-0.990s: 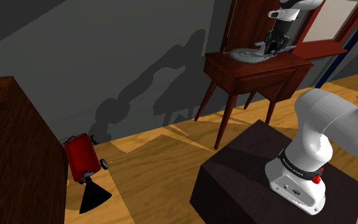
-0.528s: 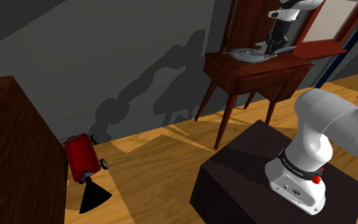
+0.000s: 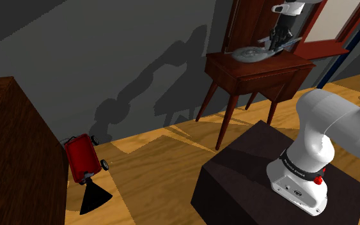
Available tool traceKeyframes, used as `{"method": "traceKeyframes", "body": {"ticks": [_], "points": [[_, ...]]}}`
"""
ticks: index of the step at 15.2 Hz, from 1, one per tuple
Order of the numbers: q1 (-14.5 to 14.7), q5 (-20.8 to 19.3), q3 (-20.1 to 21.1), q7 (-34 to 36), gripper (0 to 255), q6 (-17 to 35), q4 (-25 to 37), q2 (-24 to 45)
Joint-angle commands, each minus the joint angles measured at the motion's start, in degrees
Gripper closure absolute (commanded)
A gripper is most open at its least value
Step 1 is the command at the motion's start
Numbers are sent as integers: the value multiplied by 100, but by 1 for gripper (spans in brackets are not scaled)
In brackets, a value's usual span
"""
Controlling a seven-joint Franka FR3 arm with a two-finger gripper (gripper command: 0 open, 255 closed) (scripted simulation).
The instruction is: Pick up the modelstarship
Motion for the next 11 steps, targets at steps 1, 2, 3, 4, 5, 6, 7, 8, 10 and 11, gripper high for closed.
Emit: {"method": "traceKeyframes", "body": {"ticks": [1,2,3,4,5,6,7,8,10,11], "points": [[8,39,28,-23,255,-146,141,32],[18,52,35,-33,255,-218,214,42],[30,63,40,-43,255,-292,288,49],[45,72,44,-51,255,-366,364,55],[63,80,46,-59,255,-441,442,60],[83,86,47,-65,255,-517,523,62],[106,90,45,-71,255,-594,605,63],[132,93,43,-76,255,-672,689,62],[165,93,37,-81,255,-763,788,59],[165,94,38,-81,255,-763,788,60]]}}
